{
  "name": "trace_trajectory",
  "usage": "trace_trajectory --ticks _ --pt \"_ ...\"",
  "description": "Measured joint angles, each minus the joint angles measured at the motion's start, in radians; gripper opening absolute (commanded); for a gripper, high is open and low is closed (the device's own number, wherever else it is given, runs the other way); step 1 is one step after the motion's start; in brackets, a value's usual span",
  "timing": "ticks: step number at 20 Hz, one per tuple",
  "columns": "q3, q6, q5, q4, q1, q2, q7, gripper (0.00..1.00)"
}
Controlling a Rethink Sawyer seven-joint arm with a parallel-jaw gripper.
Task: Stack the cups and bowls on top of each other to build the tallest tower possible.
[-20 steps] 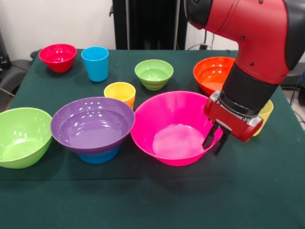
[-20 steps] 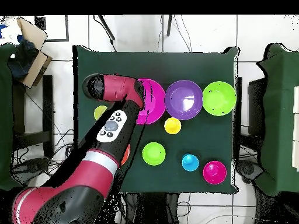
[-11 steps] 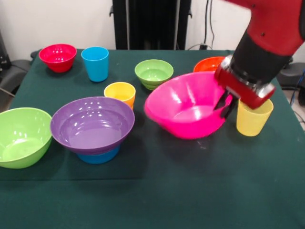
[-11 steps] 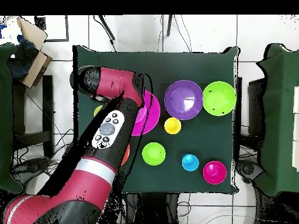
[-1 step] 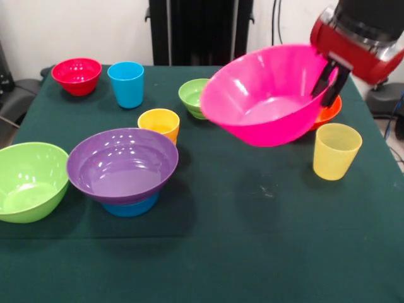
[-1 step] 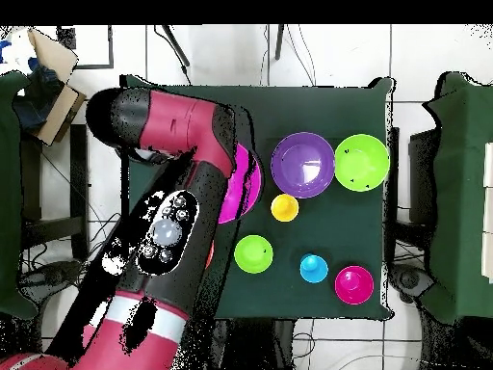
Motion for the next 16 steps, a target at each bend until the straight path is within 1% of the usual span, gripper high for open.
trace_trajectory --ticks 3,10,14,15,16 --pt "-0.007 0.002 -0.004 -0.017 0.0 -0.02 0.0 0.0" --pt "-0.055 0.013 -0.079 -0.096 -0.014 -0.053 0.0 0.0" --pt "-0.07 0.017 -0.121 -0.125 -0.032 -0.07 0.0 0.0" --pt "-0.078 0.033 -0.145 -0.152 -0.052 -0.078 0.0 0.0" --pt "-0.08 0.044 -0.153 -0.164 -0.062 -0.08 0.0 0.0"
